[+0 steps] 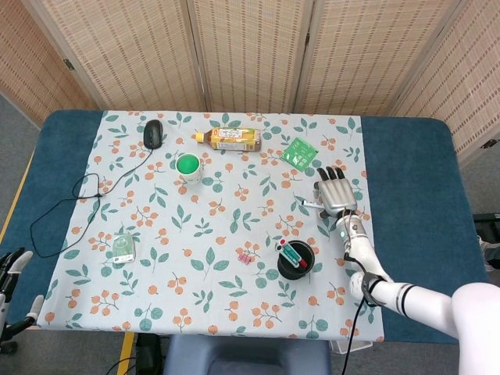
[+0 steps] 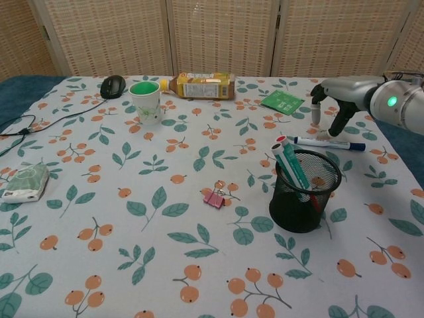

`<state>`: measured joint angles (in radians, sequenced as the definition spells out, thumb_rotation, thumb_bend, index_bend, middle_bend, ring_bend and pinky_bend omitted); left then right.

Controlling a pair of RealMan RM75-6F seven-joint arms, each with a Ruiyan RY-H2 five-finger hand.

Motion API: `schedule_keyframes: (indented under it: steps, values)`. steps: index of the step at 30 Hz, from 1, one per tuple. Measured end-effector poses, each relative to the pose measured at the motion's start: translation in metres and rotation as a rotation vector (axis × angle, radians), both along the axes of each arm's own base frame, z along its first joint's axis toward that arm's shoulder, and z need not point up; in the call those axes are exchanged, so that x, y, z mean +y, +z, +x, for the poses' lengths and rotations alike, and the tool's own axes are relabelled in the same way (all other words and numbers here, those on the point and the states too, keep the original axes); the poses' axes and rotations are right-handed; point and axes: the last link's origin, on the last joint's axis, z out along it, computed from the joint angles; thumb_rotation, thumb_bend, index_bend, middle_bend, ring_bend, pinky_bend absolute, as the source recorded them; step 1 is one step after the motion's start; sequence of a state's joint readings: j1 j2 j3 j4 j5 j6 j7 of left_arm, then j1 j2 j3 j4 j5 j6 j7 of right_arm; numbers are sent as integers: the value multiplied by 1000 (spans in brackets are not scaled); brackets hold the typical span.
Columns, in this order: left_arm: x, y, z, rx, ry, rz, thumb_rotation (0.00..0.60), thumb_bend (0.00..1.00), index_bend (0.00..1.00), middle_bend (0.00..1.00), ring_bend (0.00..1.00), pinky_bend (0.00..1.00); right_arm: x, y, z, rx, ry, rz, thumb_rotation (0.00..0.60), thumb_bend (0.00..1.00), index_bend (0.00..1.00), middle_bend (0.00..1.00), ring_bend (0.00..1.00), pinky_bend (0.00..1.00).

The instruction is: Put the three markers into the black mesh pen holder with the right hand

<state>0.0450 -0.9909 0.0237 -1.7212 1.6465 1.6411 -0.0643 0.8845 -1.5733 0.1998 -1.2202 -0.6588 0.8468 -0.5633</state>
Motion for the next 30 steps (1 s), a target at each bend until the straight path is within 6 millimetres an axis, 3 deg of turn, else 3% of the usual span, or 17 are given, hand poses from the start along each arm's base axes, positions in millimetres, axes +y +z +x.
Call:
schedule_keyframes:
  steps: [30]
  values:
    - [0,5,-2,-12,0,10,600,448,0,74,51,223,-27,-31,-10,-21,-88,25,600,295,510,72,0,0]
